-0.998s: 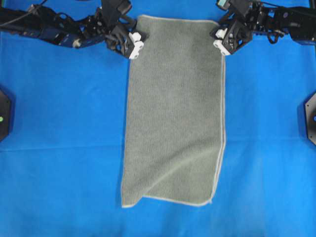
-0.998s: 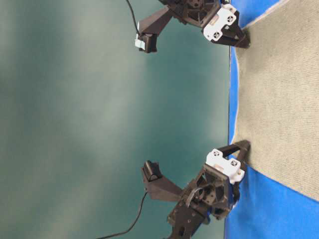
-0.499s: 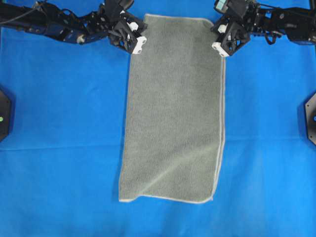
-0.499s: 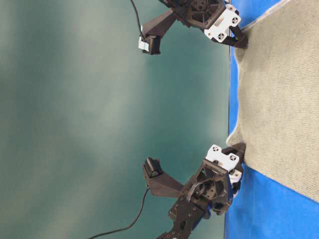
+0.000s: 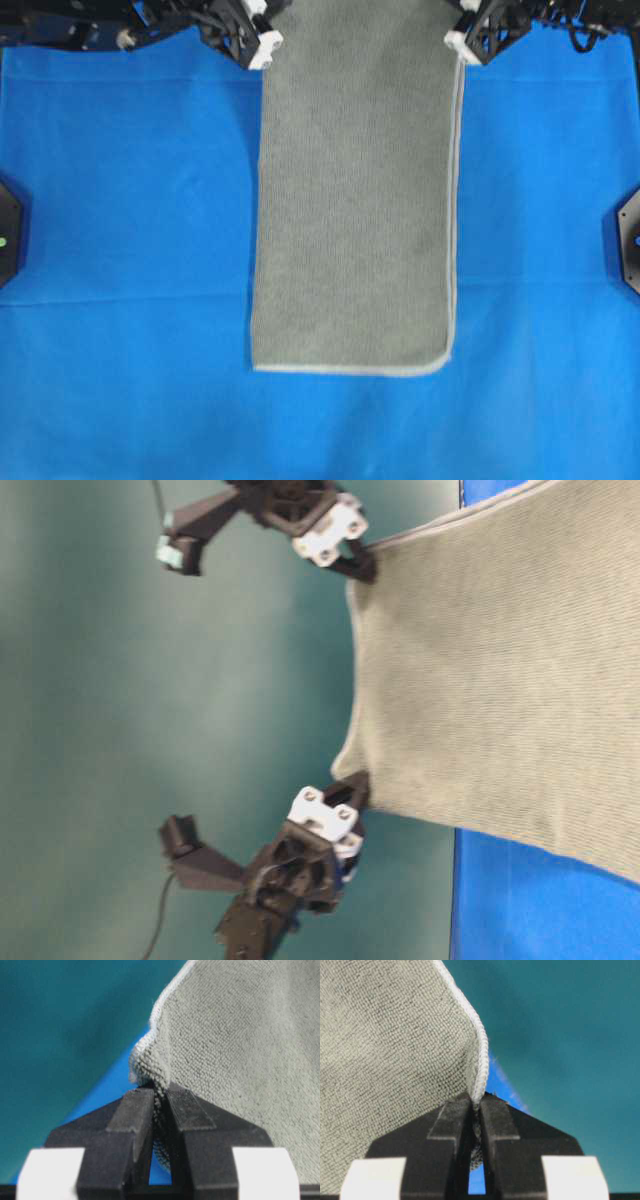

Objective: Fold a large towel.
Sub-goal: 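Lift the top end and fold it down toward the bottom edge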

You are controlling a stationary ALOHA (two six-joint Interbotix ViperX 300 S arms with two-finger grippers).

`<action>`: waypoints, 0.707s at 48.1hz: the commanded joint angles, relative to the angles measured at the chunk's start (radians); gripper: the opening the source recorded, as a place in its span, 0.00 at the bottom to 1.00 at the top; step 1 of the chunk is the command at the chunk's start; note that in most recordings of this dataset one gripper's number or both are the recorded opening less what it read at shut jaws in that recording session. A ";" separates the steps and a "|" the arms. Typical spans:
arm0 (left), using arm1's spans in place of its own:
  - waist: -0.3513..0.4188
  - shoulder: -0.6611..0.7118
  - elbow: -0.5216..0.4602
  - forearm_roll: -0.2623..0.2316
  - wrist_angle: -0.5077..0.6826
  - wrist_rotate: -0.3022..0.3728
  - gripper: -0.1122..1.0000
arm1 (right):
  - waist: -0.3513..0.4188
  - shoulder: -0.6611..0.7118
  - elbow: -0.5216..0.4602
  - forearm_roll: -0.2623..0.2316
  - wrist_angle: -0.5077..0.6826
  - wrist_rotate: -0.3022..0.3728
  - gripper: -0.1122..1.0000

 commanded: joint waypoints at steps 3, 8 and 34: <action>-0.009 -0.092 -0.009 0.000 0.034 0.006 0.14 | 0.003 -0.071 -0.034 -0.006 0.031 -0.002 0.13; -0.051 -0.161 0.015 0.000 0.072 0.009 0.14 | 0.040 -0.127 -0.011 -0.005 0.071 0.000 0.13; -0.555 -0.311 0.259 -0.002 0.097 -0.003 0.14 | 0.598 -0.505 0.258 0.120 0.341 0.083 0.13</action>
